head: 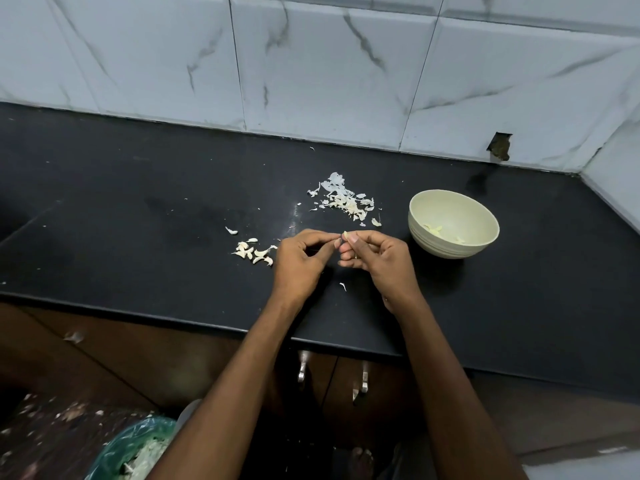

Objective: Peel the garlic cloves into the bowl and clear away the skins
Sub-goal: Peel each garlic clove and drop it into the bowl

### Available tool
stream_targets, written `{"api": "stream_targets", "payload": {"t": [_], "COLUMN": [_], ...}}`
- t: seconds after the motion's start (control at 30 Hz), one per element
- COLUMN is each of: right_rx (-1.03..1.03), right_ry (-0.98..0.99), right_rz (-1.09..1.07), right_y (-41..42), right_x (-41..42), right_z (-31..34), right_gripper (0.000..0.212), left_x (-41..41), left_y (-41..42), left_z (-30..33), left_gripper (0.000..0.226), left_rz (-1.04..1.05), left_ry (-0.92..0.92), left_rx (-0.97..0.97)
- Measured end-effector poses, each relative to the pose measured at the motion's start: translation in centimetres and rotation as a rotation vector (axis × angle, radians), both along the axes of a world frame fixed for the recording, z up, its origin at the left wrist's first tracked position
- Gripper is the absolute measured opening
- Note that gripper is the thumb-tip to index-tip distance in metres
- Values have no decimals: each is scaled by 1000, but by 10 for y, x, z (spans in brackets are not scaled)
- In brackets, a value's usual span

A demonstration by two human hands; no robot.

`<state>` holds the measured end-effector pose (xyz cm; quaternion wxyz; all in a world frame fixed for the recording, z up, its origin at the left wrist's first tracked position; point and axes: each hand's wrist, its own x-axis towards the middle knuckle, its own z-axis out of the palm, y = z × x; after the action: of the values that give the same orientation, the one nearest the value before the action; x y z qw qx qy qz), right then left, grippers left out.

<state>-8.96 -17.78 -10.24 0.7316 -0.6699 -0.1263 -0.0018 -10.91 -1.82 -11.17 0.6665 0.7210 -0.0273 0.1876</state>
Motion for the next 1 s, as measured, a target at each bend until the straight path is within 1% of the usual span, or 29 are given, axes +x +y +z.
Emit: {"api": "stream_targets", "payload": {"t": [0.2,0.4,0.57,0.7,0.8,1.0], "right_rx": [-139,-337,-398,-429,-460,-534], "right_ry": [-131,-306,-359,-385,-420,-444], "right_rz": [-61,-216,-217,-199,-178,-113], "right_y": [1,2,4,3,1,-2], "right_x": [0,-1,-1,-1,-4,-6], "right_z": [-3,-7,-9,-10,-5,2], "right_gripper": [14,10,9,11,12,21], "left_x": [1,-2,-4,-6,-8,-11], "left_y": [2,-1,-1,-1,-2,0], "left_z": [-4,-1,-1,0,2,5], "left_gripper": [11,11,13,14,15,12], "left_rz": [10,-2,-20,-15,-29,-45], "left_ry": [18,33,40,35,46,78], "left_rx": [-5,-64,-79,-47,-92,-122]}}
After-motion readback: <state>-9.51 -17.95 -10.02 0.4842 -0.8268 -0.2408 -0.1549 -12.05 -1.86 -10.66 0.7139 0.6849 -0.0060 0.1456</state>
